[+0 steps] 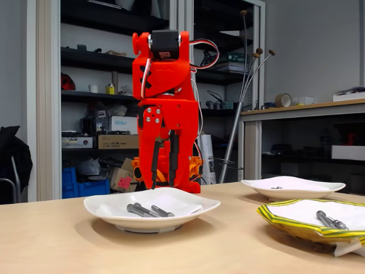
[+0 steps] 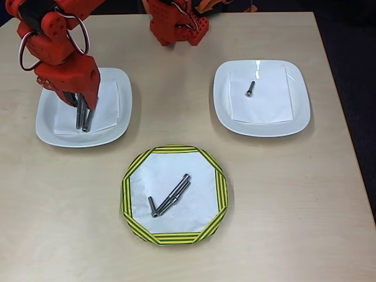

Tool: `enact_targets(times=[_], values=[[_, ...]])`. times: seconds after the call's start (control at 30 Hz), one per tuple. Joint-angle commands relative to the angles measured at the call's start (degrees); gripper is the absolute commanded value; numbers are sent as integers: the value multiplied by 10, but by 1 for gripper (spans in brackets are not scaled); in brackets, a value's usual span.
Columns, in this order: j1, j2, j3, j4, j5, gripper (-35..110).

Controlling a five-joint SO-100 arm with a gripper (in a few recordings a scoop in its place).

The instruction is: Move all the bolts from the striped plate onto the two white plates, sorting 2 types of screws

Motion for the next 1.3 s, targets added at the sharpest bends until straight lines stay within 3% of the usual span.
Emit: enact_targets(times=[0.0,0.13,0.33,0.5,0.87,1.27], values=[[-26,36,-17,-15,-1,8],[-101,37,-18,-102,0,6],[-219,15,11,-228,100,4],[-273,4,29,-279,135,4],[-290,-41,54,-359,86,9],[-289,-144,-30,-388,69,8]])
